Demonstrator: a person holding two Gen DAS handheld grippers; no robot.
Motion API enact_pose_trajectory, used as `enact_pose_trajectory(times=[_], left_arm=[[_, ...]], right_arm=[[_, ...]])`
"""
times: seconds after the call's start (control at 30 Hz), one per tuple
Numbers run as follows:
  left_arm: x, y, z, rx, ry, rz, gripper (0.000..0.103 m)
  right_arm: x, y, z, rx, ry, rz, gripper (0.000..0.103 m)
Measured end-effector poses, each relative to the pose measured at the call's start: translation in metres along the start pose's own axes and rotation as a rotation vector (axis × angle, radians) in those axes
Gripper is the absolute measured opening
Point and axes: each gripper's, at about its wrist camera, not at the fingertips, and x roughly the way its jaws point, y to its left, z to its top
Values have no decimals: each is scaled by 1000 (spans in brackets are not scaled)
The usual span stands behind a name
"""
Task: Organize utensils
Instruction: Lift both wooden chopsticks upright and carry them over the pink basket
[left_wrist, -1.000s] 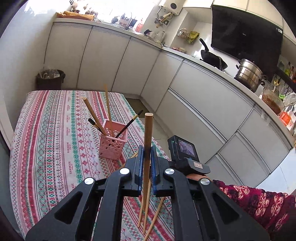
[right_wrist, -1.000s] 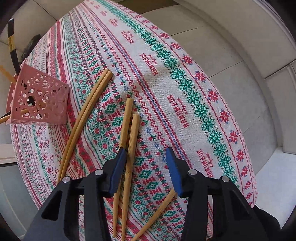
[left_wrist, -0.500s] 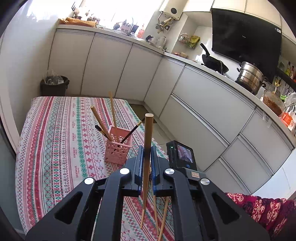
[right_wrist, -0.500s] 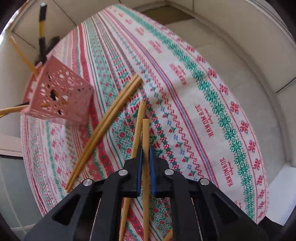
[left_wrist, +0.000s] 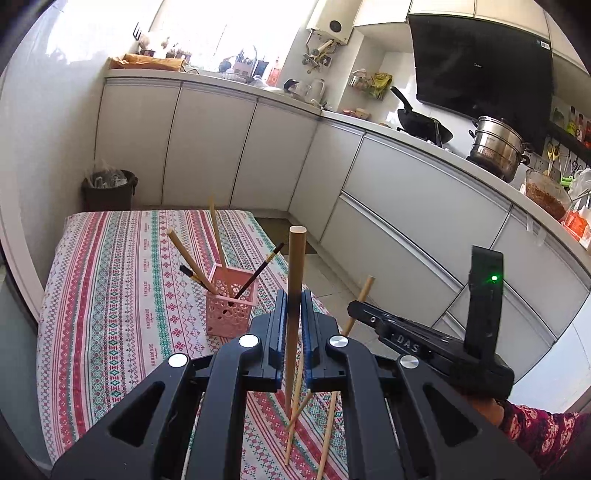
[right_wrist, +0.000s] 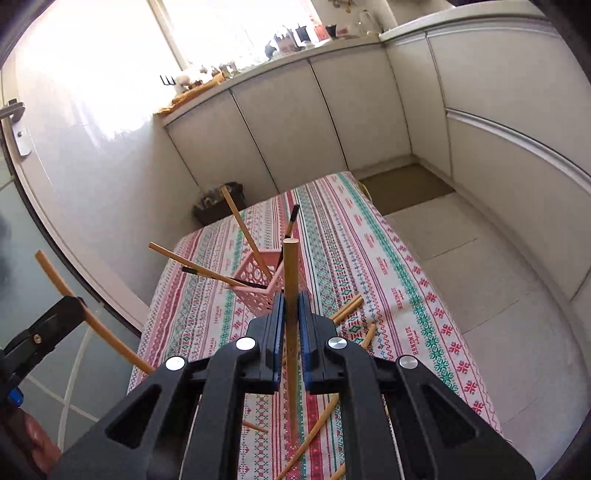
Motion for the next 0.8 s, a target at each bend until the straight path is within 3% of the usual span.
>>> enact_pose_trajectory(times=[0.23,0.63,0.8], left_arm=[[-6,-14,26,6,-70,-5,7],[1,-27,90,55,-257,114,7],[0,-15,89,-5,-272,43,1]], right_arm=[[-48,11,34,-30,-99,23,8],[-71,6,112,-13,-255,14,8],[-71,-5,121,5,-284,17,8]])
